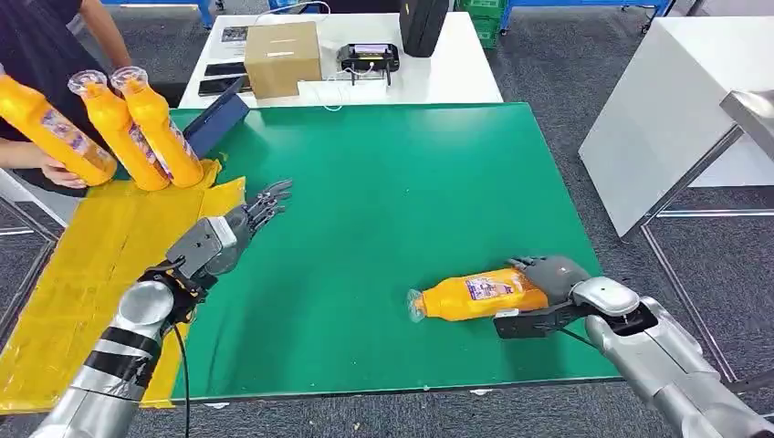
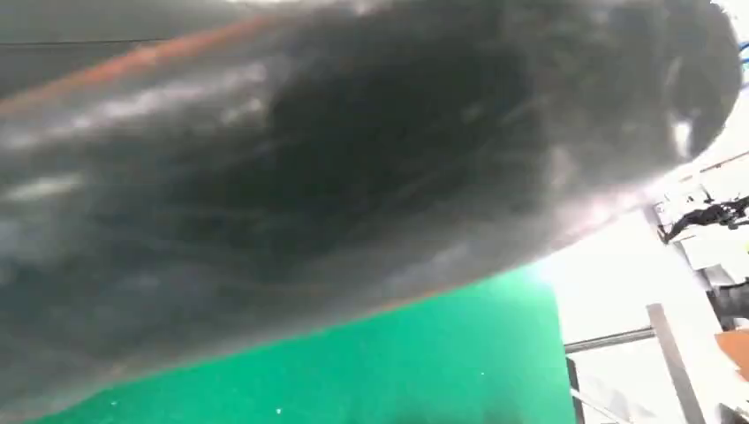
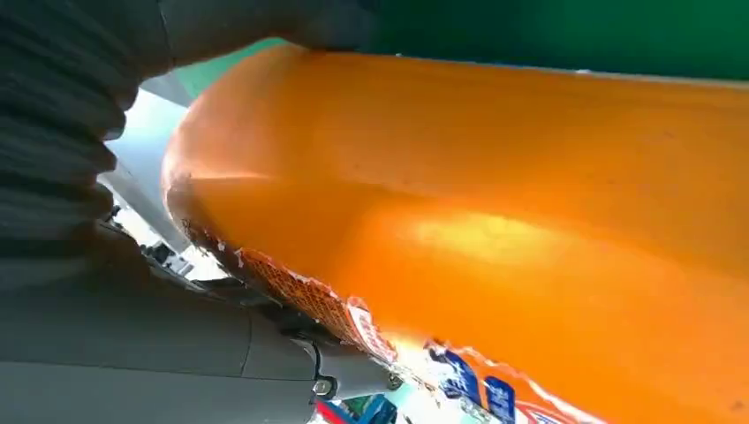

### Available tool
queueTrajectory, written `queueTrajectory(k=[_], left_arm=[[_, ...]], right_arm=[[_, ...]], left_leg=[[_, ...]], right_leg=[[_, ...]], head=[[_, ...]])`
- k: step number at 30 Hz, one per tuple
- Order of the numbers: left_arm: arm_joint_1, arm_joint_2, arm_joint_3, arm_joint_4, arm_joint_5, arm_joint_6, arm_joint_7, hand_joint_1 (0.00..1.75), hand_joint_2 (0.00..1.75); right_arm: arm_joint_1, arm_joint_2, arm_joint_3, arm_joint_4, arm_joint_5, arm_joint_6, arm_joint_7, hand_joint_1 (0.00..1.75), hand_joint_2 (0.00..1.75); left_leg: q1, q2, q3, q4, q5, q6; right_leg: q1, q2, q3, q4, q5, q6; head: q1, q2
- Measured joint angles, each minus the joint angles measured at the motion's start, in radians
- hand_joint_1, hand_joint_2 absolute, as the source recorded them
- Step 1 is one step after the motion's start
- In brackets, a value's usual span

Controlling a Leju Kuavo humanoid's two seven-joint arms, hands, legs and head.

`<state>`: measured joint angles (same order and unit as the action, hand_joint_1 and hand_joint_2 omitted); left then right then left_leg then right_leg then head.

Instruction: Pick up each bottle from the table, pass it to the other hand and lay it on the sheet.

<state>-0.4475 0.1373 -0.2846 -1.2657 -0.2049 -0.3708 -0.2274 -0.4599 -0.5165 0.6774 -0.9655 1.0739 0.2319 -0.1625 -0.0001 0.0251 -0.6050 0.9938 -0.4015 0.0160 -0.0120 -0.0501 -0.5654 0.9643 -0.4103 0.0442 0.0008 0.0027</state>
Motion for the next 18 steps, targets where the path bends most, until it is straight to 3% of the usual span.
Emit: queueTrajectory(k=[12, 18], left_arm=[[-0.010, -0.006, -0.012, 0.004, 0.008, 0.004, -0.004, 0.00, 0.00], [0.008, -0.015, -0.002, -0.004, 0.070, 0.005, 0.052, 0.00, 0.00]], right_arm=[[-0.005, -0.009, 0.039, 0.002, -0.037, 0.018, 0.040, 1.75, 1.75], [0.055, 0.042, -0.040, -0.029, -0.218, -0.002, 0.129, 1.75, 1.75]], left_leg=[[0.001, 0.000, 0.007, 0.000, -0.001, 0.000], [0.002, 0.000, 0.008, 0.000, -0.002, 0.000]], right_leg=[[0.000, 0.000, 0.001, -0.001, -0.001, 0.000], [0.001, 0.000, 0.009, -0.001, 0.000, -0.001]], head=[[0.000, 0.000], [0.000, 0.000]])
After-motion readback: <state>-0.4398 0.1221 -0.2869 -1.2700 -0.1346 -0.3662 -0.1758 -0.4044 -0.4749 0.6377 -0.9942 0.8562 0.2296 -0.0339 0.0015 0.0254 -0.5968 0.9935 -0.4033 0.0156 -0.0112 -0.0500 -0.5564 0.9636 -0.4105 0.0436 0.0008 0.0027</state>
